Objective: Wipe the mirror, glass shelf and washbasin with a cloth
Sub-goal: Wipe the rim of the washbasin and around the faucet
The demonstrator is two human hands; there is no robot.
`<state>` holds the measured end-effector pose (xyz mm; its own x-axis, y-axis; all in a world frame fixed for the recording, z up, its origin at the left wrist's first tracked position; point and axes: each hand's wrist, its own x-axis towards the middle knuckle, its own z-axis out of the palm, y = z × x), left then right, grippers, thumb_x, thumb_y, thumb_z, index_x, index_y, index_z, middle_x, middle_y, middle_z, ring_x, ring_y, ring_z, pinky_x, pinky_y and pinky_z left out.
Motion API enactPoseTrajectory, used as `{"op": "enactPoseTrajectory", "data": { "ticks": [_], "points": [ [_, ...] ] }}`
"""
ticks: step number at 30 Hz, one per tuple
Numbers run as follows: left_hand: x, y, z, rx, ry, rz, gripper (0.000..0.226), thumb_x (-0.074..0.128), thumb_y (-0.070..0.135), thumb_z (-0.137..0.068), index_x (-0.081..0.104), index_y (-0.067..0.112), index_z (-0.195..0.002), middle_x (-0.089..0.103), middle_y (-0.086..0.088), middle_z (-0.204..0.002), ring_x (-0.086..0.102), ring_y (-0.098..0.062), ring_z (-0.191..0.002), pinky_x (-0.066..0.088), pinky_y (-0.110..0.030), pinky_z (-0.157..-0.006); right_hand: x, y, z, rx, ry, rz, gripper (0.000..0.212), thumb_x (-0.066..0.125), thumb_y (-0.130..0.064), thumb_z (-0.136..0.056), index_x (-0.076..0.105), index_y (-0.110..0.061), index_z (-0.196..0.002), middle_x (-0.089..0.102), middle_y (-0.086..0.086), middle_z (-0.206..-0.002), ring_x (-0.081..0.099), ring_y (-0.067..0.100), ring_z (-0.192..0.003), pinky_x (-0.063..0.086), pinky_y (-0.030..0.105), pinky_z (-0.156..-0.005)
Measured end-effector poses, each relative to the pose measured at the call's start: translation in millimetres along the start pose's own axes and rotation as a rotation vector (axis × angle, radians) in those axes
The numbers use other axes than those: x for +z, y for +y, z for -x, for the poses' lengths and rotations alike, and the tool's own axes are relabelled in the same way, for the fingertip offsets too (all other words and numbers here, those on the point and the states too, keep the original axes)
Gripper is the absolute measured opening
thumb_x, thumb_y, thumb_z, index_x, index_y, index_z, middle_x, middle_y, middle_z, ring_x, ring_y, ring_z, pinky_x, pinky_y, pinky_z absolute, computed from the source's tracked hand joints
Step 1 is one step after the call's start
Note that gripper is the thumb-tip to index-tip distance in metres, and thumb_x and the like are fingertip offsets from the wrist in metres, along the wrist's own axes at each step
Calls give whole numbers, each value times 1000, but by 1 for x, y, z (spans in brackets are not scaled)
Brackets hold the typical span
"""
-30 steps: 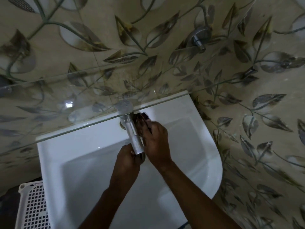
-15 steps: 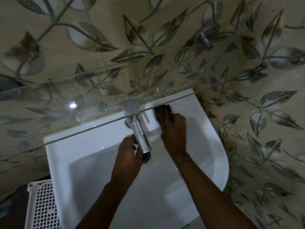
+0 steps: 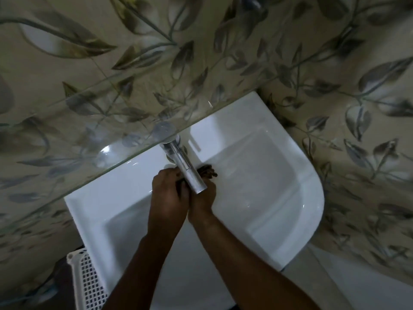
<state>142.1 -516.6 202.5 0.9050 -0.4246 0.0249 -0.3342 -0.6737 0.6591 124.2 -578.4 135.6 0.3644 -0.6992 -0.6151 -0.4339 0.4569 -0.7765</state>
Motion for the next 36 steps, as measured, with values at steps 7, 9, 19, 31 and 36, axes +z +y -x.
{"op": "enactPoseTrajectory", "data": {
  "ticks": [7, 9, 19, 31, 36],
  "points": [
    [-13, -25, -14, 85, -32, -181, 34, 64, 3, -85, 57, 5, -117, 56, -15, -114, 48, -32, -109, 28, -22, -96, -50, -45, -94, -244, 383, 115, 24, 46, 1, -97, 65, 13, -108, 68, 25, -109, 64, 32, -98, 47, 31, -82],
    [-12, -24, -17, 75, -25, -148, 30, 65, 6, -86, 56, 6, -114, 55, -13, -109, 49, -31, -104, 32, -25, -91, -50, -43, -94, -347, 382, -37, 17, 46, -4, -97, 58, 2, -107, 62, 14, -106, 59, 25, -94, 48, 34, -82],
    [0, -18, -23, 10, 56, -70, 26, 59, 24, -93, 57, -2, -98, 54, -21, -95, 47, -34, -89, 30, -29, -76, -25, 30, -68, -366, 325, 469, 45, 49, -23, -101, 43, -17, -145, 48, 5, -134, 45, 22, -124, 37, 45, -112],
    [3, -11, -31, -154, 76, -70, 16, 67, -1, -79, 62, 5, -93, 58, -14, -96, 42, -13, -87, 27, -15, -73, -37, 68, -5, -631, -125, 951, 55, 55, -9, -89, 45, -8, -142, 49, 15, -132, 48, 34, -112, 54, 47, -85],
    [-2, -5, -30, -146, 86, -31, 24, 69, -7, -78, 65, 6, -98, 59, -15, -100, 46, -16, -89, 31, -2, -75, -77, 42, -55, -865, 130, 1275, 36, 68, -3, -71, 70, -3, -107, 64, 19, -113, 47, 33, -93, 45, 38, -67]
  ]
}}
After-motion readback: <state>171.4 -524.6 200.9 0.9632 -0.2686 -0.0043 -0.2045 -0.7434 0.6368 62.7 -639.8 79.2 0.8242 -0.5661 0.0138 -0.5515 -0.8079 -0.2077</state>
